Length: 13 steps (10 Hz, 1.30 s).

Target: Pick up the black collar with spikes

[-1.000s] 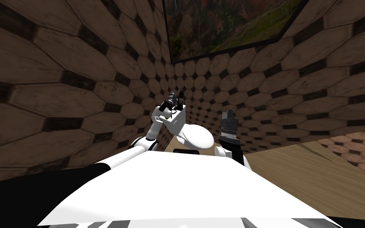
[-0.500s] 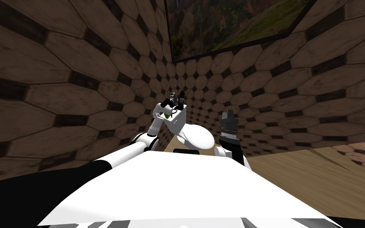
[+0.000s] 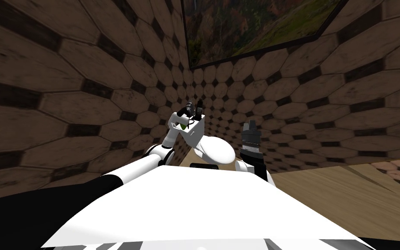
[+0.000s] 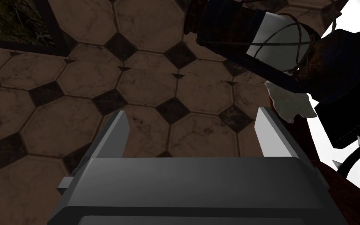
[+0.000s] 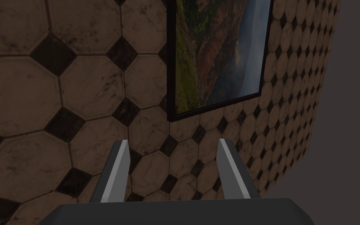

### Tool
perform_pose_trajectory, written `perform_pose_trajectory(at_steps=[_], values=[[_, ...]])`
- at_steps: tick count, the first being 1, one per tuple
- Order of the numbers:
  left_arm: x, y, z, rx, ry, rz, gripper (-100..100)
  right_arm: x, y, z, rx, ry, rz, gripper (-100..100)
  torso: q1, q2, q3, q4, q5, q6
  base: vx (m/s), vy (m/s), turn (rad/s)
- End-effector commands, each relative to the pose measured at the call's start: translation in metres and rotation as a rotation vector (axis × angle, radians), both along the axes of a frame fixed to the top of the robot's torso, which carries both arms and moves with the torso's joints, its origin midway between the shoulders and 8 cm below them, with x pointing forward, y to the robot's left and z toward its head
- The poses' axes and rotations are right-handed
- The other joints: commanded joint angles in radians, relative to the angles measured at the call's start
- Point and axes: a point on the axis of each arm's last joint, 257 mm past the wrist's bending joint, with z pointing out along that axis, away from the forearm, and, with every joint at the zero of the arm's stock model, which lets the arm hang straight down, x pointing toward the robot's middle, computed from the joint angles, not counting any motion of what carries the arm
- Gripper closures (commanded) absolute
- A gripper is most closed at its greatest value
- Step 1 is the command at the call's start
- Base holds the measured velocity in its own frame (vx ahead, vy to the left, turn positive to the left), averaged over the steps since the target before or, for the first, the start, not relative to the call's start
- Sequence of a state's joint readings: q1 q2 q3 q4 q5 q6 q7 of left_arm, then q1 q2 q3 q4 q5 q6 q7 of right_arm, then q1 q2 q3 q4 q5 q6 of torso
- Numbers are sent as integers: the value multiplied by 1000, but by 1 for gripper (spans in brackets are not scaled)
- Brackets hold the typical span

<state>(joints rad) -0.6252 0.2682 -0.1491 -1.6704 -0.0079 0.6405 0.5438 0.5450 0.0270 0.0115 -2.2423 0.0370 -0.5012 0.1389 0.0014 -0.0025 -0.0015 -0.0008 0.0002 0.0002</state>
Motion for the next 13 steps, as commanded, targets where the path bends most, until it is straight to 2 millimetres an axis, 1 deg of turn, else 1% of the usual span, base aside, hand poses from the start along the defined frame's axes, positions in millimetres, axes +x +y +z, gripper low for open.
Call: perform_pose_trajectory(at_steps=[1, 4, 5, 11, 13], values=[[0, 0, 0, 0, 0, 0, -100, 0, 0, 0, 0, 0, 0, 0, 0, 0, 0, 0, 0, 0, 0, 0, 0], [0, 0, 0, 0, 0, 0, -100, 0, 0, 0, 0, 0, 0, 0, -1, 0, 0, 0, 0, 0, -6, -9, 24], [6, 4, -2, -23, 39, 18, -100, 0, 0, 0, 0, 0, 0, 0, -1, 1, 0, 0, 0, 0, -17, -6, -189], [26, 22, -11, -112, 179, 97, -100, 0, 0, 0, 0, 0, 0, 0, -1, 1, 1, 0, 0, 1, -17, 1, -185], [29, 27, -13, -130, 211, 116, -100, 0, 0, 0, 0, 0, 0, 0, -1, 1, 1, 0, 0, 0, -11, -1, -121]])
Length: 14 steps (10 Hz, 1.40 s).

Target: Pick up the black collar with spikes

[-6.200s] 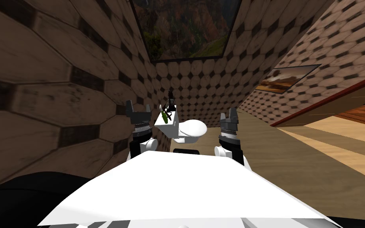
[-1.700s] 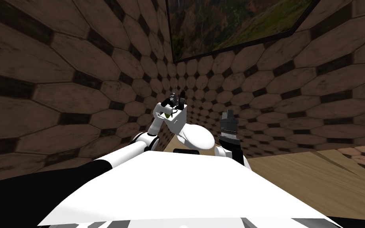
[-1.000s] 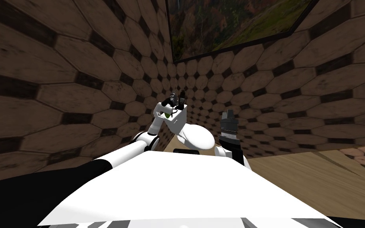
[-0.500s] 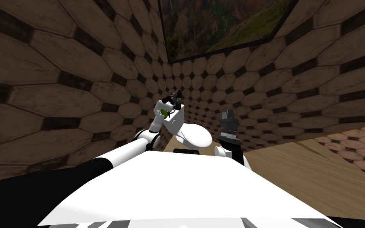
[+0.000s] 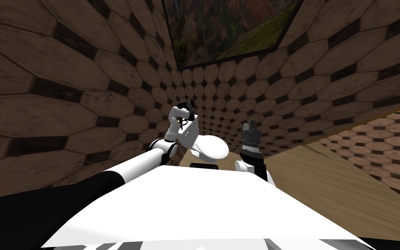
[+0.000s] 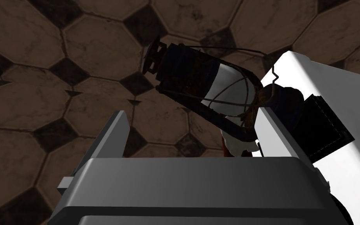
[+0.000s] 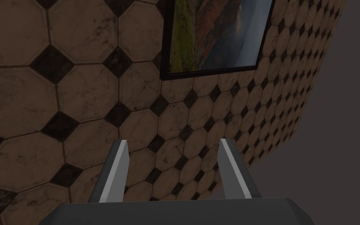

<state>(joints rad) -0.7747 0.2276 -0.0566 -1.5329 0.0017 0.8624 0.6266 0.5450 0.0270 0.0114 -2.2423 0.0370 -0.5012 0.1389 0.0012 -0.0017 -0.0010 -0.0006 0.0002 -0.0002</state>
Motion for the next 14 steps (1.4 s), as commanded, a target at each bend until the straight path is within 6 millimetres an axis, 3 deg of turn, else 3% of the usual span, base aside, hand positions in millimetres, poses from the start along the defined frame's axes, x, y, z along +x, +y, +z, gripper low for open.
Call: perform_pose_trajectory(at_steps=[1, 6, 11, 14], values=[[3, 7, -4, -23, 41, 25, -100, 0, 0, 0, 0, 0, 0, 0, 0, 0, 0, 0, 0, 0, -6, -4, -89], [10, 37, -16, -117, 174, 126, -100, 0, 0, 0, 0, 0, 0, 0, 0, 0, 0, 0, 0, 1, -6, -1, -184], [8, 57, -31, -166, 273, 196, -100, 0, 0, 0, 0, 0, 0, 0, 0, -1, 0, 0, 0, 0, 0, 0, -91], [4, 79, -43, -219, 359, 269, -100, 0, 0, 0, 0, 0, 0, 0, 0, -1, 0, 0, 0, 0, 4, 0, -108]])
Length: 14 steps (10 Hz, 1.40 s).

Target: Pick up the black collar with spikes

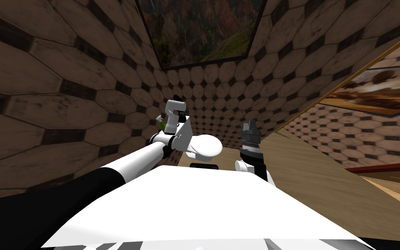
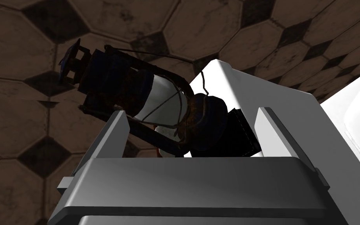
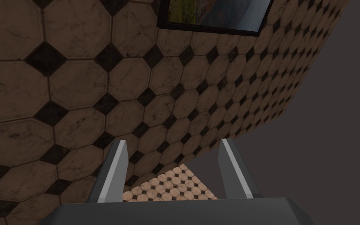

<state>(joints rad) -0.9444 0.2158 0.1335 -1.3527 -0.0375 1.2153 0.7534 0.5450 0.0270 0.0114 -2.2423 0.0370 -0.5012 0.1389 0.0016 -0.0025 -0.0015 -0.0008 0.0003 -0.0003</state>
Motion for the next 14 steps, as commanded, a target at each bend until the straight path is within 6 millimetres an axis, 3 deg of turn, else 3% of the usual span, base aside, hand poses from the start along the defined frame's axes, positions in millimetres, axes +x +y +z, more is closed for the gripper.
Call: perform_pose_trajectory(at_steps=[1, 4, 6, 9, 14], values=[[-3, 18, -11, -41, 63, 58, -100, 0, 0, 0, 0, 0, 0, 0, 0, 0, 0, 0, 0, 0, 9, 2, -179], [-9, 30, -21, -68, 118, 101, -100, 0, 0, 0, 0, 0, 0, 0, 0, 0, 0, 0, 0, 0, 9, 4, -72], [-19, 55, -34, -123, 199, 184, -100, 0, 0, 0, 0, 0, 0, 0, 0, -1, 0, 0, 0, 0, 16, 5, -139], [-28, 68, -43, -151, 250, 229, -100, 0, 0, 0, 0, 0, 0, 0, 1, -1, -1, 0, 0, 0, 14, 6, -44], [-62, 115, -75, -256, 411, 399, -100, 0, 0, 0, 0, 0, 0, 0, 1, -1, -1, 0, 0, 0, 23, 8, -72]])
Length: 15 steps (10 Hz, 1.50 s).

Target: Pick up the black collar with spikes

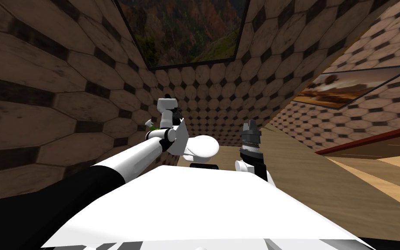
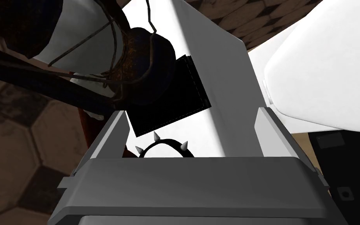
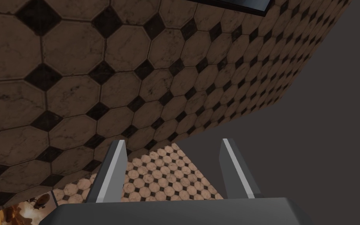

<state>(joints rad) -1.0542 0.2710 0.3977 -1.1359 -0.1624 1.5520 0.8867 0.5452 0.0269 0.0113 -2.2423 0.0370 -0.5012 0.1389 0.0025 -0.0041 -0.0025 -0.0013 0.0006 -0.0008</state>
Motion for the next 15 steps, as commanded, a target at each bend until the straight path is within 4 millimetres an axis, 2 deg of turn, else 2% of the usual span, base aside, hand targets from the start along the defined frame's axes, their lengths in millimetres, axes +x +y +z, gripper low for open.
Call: perform_pose_trajectory(at_steps=[1, 5, 6, 11, 12, 13, 14, 15], values=[[-16, 18, -14, -40, 65, 67, -100, 0, 0, 0, 0, 0, 0, 0, 0, 0, 0, 0, 0, 0, 32, 13, -58], [-59, 54, -47, -124, 216, 218, -100, 0, 0, 0, 0, 0, 0, 0, 1, -1, 0, 0, 0, 0, 38, 16, -30], [-59, 54, -47, -124, 216, 218, -100, 0, 0, 0, 0, 0, 0, 0, 1, -1, 0, 0, 0, 0, 26, 8, 1], [-111, 84, -85, -206, 375, 369, -100, 0, 0, 0, 0, 0, 0, 0, 1, 0, 0, 0, 0, 0, 33, 15, 1], [-120, 87, -91, -219, 402, 391, -100, 0, 0, 0, 0, 0, 0, 0, 1, 0, 0, 0, 0, 0, 30, 12, 16], [-120, 87, -91, -219, 402, 391, -100, 0, 0, 0, 0, 0, 0, 0, 0, 0, 0, 0, 0, 0, 18, 7, 4], [-136, 90, -105, -240, 454, 423, -100, 0, 0, 0, 0, 0, 0, 0, 0, 0, 0, 0, 0, 0, 18, 8, 14], [-143, 90, -112, -248, 476, 432, -100, 0, 0, 0, 0, 0, 0, 0, 0, 1, 0, 0, 0, 0, 0, 0, 0]])
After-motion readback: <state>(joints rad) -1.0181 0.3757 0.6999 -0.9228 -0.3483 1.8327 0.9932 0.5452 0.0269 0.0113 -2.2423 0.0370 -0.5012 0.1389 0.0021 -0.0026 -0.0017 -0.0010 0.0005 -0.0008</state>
